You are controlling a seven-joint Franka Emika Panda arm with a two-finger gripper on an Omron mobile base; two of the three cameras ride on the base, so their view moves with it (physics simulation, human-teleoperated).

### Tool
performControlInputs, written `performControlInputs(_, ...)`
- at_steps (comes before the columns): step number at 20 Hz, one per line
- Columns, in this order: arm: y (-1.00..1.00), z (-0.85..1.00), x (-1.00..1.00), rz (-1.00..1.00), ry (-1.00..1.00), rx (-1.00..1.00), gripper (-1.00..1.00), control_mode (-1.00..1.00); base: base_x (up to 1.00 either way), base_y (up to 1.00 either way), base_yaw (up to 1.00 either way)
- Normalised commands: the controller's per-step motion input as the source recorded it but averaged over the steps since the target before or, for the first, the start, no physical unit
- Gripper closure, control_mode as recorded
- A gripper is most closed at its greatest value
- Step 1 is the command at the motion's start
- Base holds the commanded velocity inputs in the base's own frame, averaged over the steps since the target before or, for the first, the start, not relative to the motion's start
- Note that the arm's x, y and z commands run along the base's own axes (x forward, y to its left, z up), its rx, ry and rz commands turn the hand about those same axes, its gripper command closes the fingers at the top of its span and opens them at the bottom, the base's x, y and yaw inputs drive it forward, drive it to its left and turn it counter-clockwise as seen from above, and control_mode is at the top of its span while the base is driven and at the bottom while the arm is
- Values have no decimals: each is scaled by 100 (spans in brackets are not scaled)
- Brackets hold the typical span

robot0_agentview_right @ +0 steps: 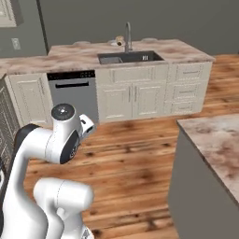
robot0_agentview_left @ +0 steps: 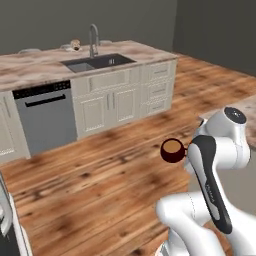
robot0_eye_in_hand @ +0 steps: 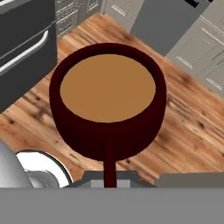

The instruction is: Pick up the brewed coffee from the coffee machine and place it next to the breakfast plate on the dining counter.

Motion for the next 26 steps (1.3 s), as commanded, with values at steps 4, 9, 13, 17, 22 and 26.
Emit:
performControlInputs(4,0,0,0,0,0,0,100,100,100,0,12)
performControlInputs(9,0,0,0,0,0,0,100,100,100,0,-2)
performControlInputs(13,0,0,0,0,0,0,100,100,100,0,-18)
performControlInputs(17,0,0,0,0,0,0,100,100,100,0,-35)
performControlInputs(22,0,0,0,0,0,0,100,100,94,0,-46)
performControlInputs(26,0,0,0,0,0,0,100,100,78,1,-54)
